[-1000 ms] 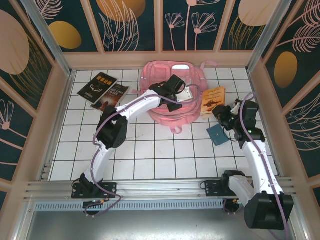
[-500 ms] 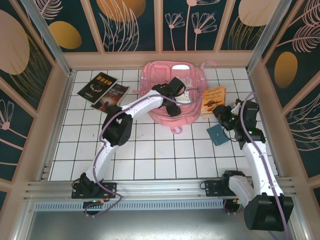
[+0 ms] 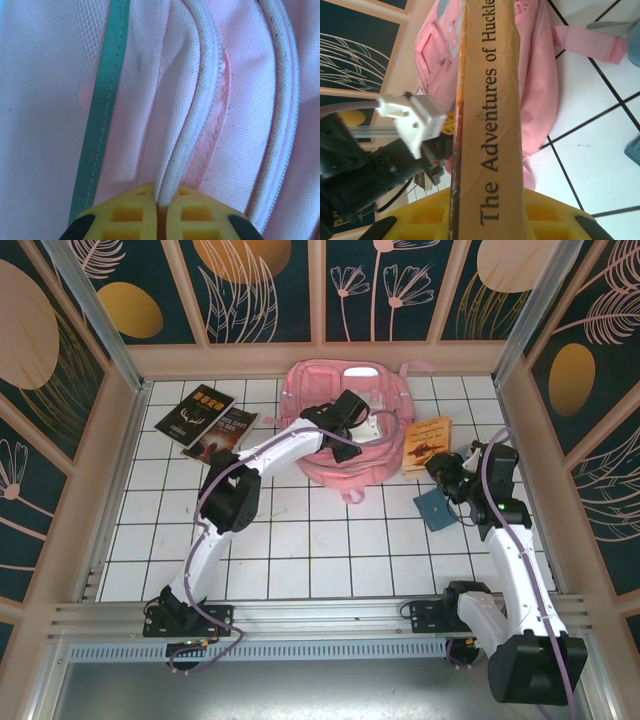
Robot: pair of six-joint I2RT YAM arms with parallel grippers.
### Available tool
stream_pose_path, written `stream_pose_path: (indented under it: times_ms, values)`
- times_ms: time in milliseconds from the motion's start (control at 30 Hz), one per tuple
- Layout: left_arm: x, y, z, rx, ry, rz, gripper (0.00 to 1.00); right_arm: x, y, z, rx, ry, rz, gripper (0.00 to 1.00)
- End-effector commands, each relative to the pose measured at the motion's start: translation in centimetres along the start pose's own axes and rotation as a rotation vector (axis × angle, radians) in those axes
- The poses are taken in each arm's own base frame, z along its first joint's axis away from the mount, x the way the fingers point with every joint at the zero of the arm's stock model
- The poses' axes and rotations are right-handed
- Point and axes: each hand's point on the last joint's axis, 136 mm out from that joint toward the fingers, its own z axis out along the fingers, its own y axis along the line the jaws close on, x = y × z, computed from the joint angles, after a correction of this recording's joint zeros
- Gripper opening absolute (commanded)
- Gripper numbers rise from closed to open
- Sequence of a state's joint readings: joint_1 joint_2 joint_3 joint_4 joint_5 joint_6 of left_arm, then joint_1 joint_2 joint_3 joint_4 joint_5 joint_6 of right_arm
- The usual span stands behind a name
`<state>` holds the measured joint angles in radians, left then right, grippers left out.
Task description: Pack the student bag
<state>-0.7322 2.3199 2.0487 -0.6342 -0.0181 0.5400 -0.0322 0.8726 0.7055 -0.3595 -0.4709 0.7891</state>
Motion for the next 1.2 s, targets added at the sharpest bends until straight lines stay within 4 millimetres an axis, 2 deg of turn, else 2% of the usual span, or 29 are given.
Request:
stream_pose_path:
  times_ms: [0, 100, 167, 300, 367, 433, 567, 633, 733, 833, 1167]
  values:
    - [-4.8, 5.6, -7.6, -0.206, -0.216, -0.119, 0.01, 0.4, -0.6, -0.7, 0.026, -0.008, -0.013, 0.18]
    - [-6.2, 7.1, -11.7, -0.287, -0.339, -0.207, 0.01, 1.0, -0.7, -0.9, 0.017, 0.011, -0.004, 0.18]
    - [-7.0, 7.6, -14.1, -0.307, -0.411, -0.263, 0.01, 1.7, 0.2, -0.8, -0.036, 0.041, -0.007, 0.18]
    - [-8.3, 8.5, -17.9, -0.332, -0.523, -0.355, 0.01, 3.6, 3.7, -0.8, -0.199, 0.144, -0.053, 0.18]
    - [-8.8, 8.4, -19.1, -0.315, -0.554, -0.379, 0.01, 4.8, 5.6, -0.8, -0.272, 0.192, -0.091, 0.18]
    - [-9.2, 8.4, -20.0, -0.307, -0.579, -0.408, 0.0, 6.0, 6.8, -0.5, -0.314, 0.245, -0.107, 0.18]
    - [-9.8, 9.0, -21.6, -0.32, -0.612, -0.455, 0.0, 7.2, 6.8, 1.2, -0.28, 0.284, -0.097, 0.18]
    - [-10.1, 8.6, -22.1, -0.3, -0.63, -0.449, 0.0, 7.4, 7.0, 2.1, -0.283, 0.293, -0.086, 0.18]
    - [-10.4, 7.8, -22.6, -0.264, -0.65, -0.44, 0.0, 7.1, 8.0, 3.6, -0.296, 0.289, -0.085, 0.18]
    - [-10.4, 7.5, -23.2, -0.252, -0.662, -0.443, 0.0, 7.1, 9.8, 5.3, -0.32, 0.293, -0.12, 0.18]
    - [-9.9, 7.8, -24.7, -0.268, -0.67, -0.488, 0.0, 4.5, 13.8, 12.8, -0.4, 0.129, -0.118, 0.18]
